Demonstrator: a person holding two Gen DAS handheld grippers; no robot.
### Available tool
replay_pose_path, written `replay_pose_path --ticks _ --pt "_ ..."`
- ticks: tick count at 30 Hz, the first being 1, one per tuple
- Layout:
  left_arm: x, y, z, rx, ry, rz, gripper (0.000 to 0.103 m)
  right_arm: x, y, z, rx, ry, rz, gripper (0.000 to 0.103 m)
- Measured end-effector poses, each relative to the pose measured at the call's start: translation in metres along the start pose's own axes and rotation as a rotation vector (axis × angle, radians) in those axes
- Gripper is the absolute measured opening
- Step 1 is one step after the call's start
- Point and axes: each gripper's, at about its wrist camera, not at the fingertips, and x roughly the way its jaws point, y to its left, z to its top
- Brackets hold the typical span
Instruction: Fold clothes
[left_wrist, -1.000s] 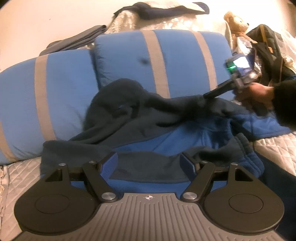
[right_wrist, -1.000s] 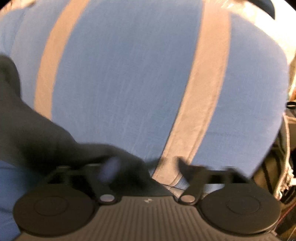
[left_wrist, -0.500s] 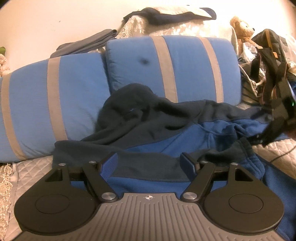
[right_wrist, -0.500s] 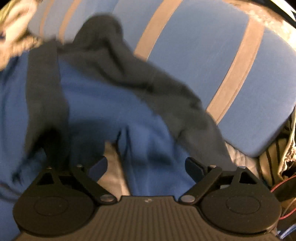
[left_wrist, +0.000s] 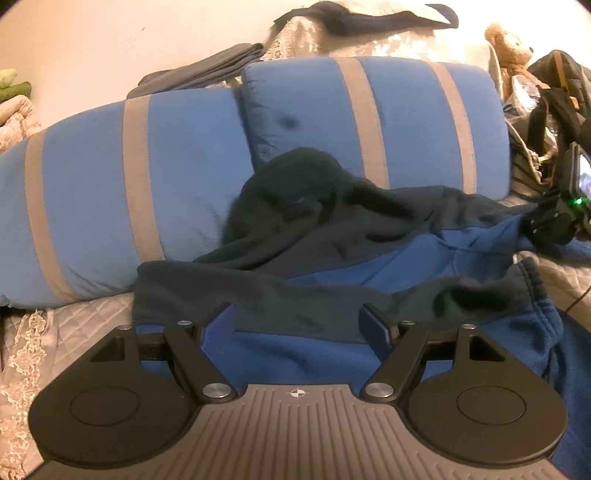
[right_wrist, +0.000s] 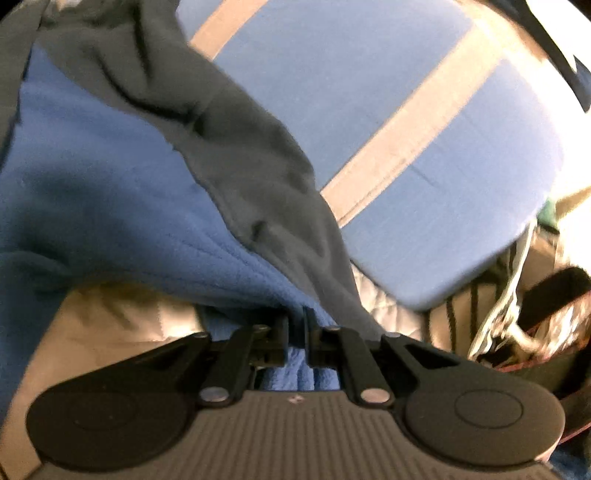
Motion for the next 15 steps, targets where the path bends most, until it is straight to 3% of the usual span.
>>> replay_pose_path --ticks 1,3,4,7,15 --pt "0.0 0.002 0.0 0.0 -0.001 0.003 0.074 0.004 0.0 0.003 -0.007 0.003 -0.018 0.029" --pt "-0.002 0.011 0.001 -0.009 -0.006 0.01 0.074 -0.011 -0.003 0.002 0.055 -0.009 0.042 0.035" --pt "-0.003 0.016 0.0 -0.017 -0.009 0.012 0.074 -0.018 -0.004 0.002 0.086 -0.015 0.073 0.045" --pt "-0.004 0.034 -0.002 -0.059 -0.002 0.033 0.074 -0.039 -0.008 0.002 0.178 -0.034 0.163 0.096" --pt "-0.01 0.076 -0.008 -0.19 0.022 0.092 0.074 -0.096 -0.02 0.0 0.424 -0.083 0.405 0.1"
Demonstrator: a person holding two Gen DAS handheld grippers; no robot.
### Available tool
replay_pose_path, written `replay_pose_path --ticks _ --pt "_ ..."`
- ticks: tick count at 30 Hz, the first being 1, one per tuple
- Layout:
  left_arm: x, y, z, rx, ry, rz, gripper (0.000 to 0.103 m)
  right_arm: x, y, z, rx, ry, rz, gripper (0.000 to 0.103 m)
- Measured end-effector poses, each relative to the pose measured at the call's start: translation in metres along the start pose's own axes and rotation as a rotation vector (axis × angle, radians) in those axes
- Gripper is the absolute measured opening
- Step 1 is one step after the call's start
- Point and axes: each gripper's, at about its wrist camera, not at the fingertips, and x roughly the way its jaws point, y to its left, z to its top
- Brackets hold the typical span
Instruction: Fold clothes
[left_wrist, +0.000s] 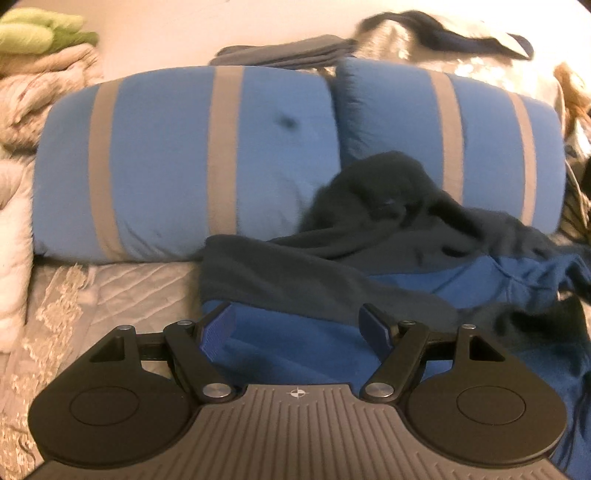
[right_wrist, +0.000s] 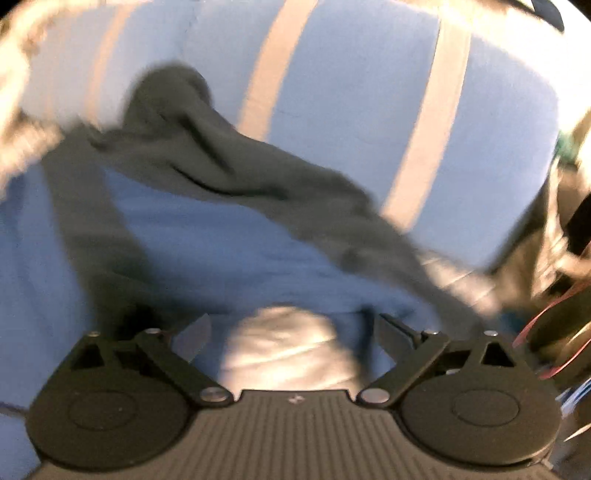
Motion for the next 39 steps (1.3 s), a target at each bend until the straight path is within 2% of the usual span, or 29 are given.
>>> replay_pose_path --ticks 8,12,15,17,20,26,29,32,35,39 --pt "-0.017 0.015 0.008 -0.033 -0.059 -0.006 0.074 -0.058 0.023 -0.002 0.252 0.043 0.257 0.1" --pt "-0.022 0.022 0.011 -0.016 -0.061 -0.017 0.074 -0.115 0.046 0.009 0.211 0.023 0.322 0.101" --pt "-0.024 0.034 0.012 -0.029 -0.057 -0.018 0.074 -0.155 0.051 0.02 0.193 -0.035 0.341 0.103" --pt "-0.023 0.044 0.012 -0.063 -0.052 -0.002 0.074 -0.16 0.047 0.021 0.229 -0.041 0.357 0.103" --pt "-0.017 0.056 0.009 -0.104 -0.031 0.033 0.074 -0.135 0.039 0.012 0.284 -0.011 0.345 0.103" --pt "-0.006 0.07 -0.004 -0.105 0.009 0.09 0.074 -0.032 0.016 -0.031 0.626 0.112 0.4 0.102" --pt "-0.003 0.077 -0.013 -0.105 0.023 0.107 0.074 0.002 0.017 -0.045 0.756 0.144 0.44 0.101" --pt "0.001 0.084 -0.022 -0.105 0.038 0.118 0.074 0.019 0.022 -0.053 0.812 0.162 0.471 0.099" --pt "0.005 0.086 -0.027 -0.079 0.047 0.119 0.074 0.025 0.027 -0.061 0.812 0.181 0.494 0.096" --pt "0.007 0.081 -0.028 -0.04 0.016 0.103 0.074 0.038 0.034 -0.068 0.822 0.202 0.496 0.093"
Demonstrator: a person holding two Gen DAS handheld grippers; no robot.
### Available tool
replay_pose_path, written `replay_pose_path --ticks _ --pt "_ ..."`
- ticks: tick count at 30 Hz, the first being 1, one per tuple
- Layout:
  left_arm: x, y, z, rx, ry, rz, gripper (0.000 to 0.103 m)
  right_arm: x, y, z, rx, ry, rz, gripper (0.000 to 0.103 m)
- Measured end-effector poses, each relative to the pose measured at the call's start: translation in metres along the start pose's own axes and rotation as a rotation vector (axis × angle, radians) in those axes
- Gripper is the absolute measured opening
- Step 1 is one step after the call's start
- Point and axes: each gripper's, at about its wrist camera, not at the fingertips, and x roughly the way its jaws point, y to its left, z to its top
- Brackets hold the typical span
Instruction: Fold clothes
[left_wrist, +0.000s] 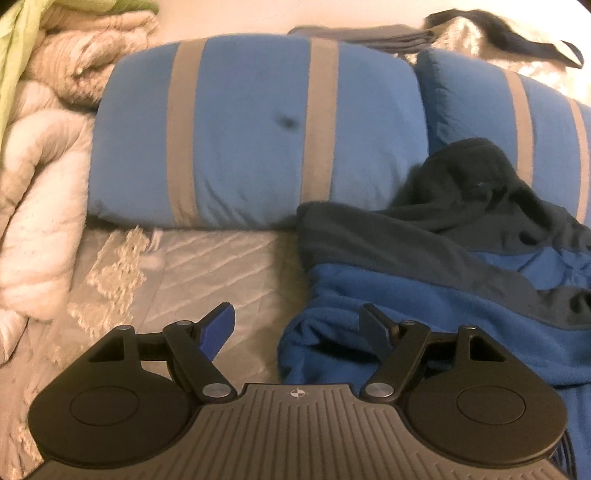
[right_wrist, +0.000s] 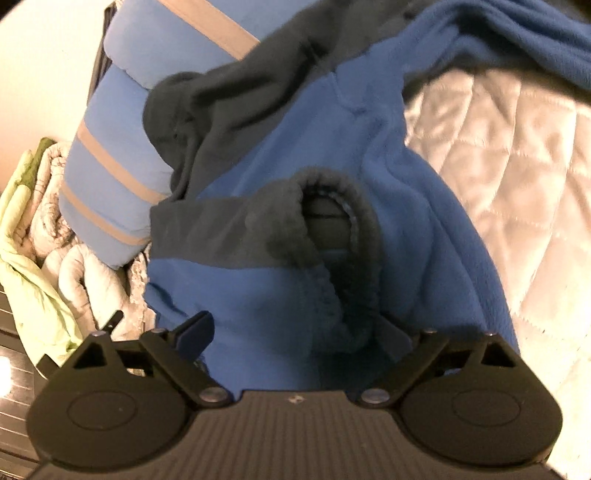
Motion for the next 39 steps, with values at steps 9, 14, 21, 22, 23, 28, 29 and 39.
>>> replay_pose_path --ticks 9,14,21,22,23,28,29,39 --pt "-0.004 -0.02 0.007 0.09 -0.032 0.058 0.075 0.002 -0.015 0.002 0.078 -0.06 0.005 0.084" --pt "0.001 -0.021 0.003 0.124 -0.02 0.072 0.075 -0.001 -0.02 0.003 0.099 -0.104 -0.005 0.065" --pt "0.006 -0.022 0.002 0.132 -0.001 0.071 0.075 -0.008 -0.023 0.005 0.102 -0.176 -0.024 0.02" --pt "0.006 -0.022 0.001 0.133 0.001 0.071 0.075 -0.011 -0.019 0.005 0.079 -0.194 -0.031 0.02" --pt "0.007 -0.022 0.001 0.134 0.003 0.07 0.075 -0.014 -0.015 0.006 0.057 -0.212 -0.039 0.022" --pt "0.007 -0.021 0.001 0.121 0.008 0.069 0.075 -0.028 -0.006 0.003 -0.011 -0.295 -0.121 0.063" --pt "0.007 -0.02 0.001 0.118 0.008 0.067 0.075 -0.031 -0.003 0.003 -0.035 -0.322 -0.123 0.064" --pt "0.01 -0.021 0.0 0.119 0.023 0.065 0.075 -0.011 0.014 0.011 -0.179 -0.271 -0.106 0.017"
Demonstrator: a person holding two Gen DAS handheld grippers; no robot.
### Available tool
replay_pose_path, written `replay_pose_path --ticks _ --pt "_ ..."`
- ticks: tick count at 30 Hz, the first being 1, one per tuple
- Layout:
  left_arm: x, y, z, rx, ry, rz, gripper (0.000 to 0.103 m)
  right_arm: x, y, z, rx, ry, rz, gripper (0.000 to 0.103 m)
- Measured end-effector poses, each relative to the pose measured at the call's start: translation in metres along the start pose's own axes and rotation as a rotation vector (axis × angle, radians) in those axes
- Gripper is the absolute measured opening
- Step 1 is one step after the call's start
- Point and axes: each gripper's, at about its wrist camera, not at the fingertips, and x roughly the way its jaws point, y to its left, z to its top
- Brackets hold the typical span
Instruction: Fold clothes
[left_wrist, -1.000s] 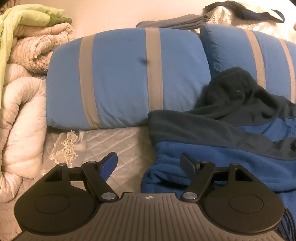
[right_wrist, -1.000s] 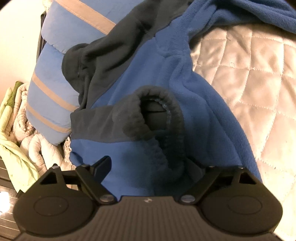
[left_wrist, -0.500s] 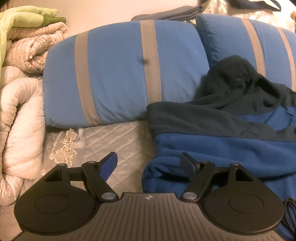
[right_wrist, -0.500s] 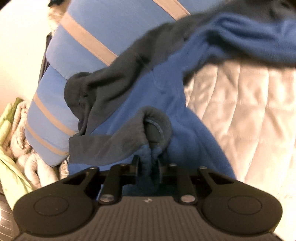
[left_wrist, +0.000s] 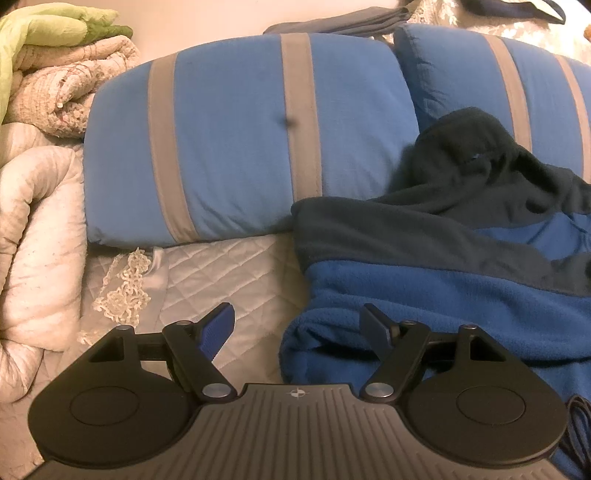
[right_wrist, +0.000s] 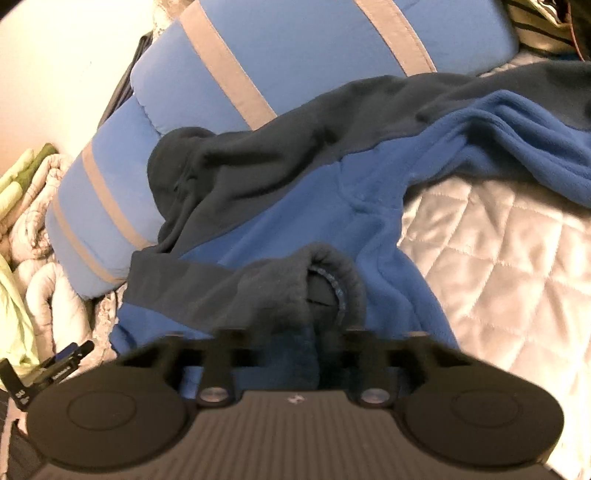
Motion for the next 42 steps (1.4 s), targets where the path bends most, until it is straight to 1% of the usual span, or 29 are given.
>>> replay_pose_path --ticks 2,4,6,7,9,10,12,14,16,19,21,24,26,28,31,32,33,34,35,37,42 --pt "0.001 -0.001 0.0 0.002 0.003 0.0 0.075 0.004 -0.004 0.006 0.012 -0.016 -0.025 0.012" --pt "0.001 -0.001 0.0 0.003 0.004 0.0 0.075 0.009 -0.009 0.012 0.018 -0.033 -0.044 0.011" --pt "0.002 0.0 0.0 0.006 0.005 0.0 0.075 0.015 -0.01 0.018 0.0 -0.052 -0.074 0.011" --pt "0.002 0.0 -0.001 0.007 0.007 0.0 0.075 0.017 -0.009 0.018 -0.015 -0.049 -0.083 0.012" --pt "0.004 0.0 -0.001 0.008 0.012 0.001 0.075 0.02 -0.007 0.019 -0.043 -0.041 -0.1 0.033" --pt "0.005 0.0 -0.001 0.008 0.013 0.001 0.075 0.021 -0.006 0.019 -0.057 -0.037 -0.108 0.034" --pt "0.005 0.0 -0.001 0.006 0.014 0.001 0.075 0.025 -0.004 0.02 -0.086 -0.03 -0.125 0.044" --pt "0.004 0.001 0.0 0.002 0.012 -0.002 0.075 0.018 0.013 0.004 -0.28 -0.016 -0.156 0.072" --pt "0.002 0.001 0.0 0.0 0.006 -0.006 0.075 0.011 0.03 -0.012 -0.474 -0.001 -0.185 0.084" --pt "0.001 0.001 0.001 -0.003 0.003 -0.008 0.075 0.0 0.056 -0.036 -0.766 0.021 -0.229 0.085" --pt "0.001 0.001 0.002 -0.005 0.004 -0.008 0.075 -0.007 0.073 -0.052 -0.96 0.037 -0.256 0.088" --pt "0.002 0.0 0.003 -0.001 0.005 -0.008 0.075 -0.018 0.098 -0.077 -1.252 0.06 -0.297 0.088" --pt "0.002 -0.001 0.003 0.007 0.008 -0.008 0.075 -0.025 0.115 -0.093 -1.446 0.076 -0.322 0.086" --pt "0.004 -0.002 0.0 0.021 0.012 -0.011 0.075 -0.01 0.115 -0.108 -1.572 0.11 -0.359 0.084" --pt "0.007 -0.002 -0.005 0.04 0.031 -0.005 0.075 0.013 0.11 -0.129 -1.744 0.148 -0.421 0.077" --pt "0.008 -0.001 -0.006 0.04 0.035 -0.003 0.075 0.019 0.107 -0.13 -1.769 0.16 -0.444 0.07" --pt "0.009 0.001 -0.008 0.039 0.039 -0.001 0.075 0.025 0.104 -0.132 -1.794 0.172 -0.468 0.065" --pt "0.01 0.002 -0.008 0.035 0.044 0.002 0.075 0.032 0.102 -0.134 -1.819 0.183 -0.491 0.056" --pt "0.012 0.004 -0.009 0.028 0.048 0.007 0.075 0.035 0.101 -0.131 -1.799 0.179 -0.506 0.051" --pt "0.013 0.006 -0.009 0.014 0.057 0.014 0.075 0.038 0.102 -0.121 -1.737 0.173 -0.514 0.047" --pt "0.014 0.004 -0.008 -0.001 0.059 0.001 0.075 0.041 0.102 -0.119 -1.739 0.207 -0.507 0.046"
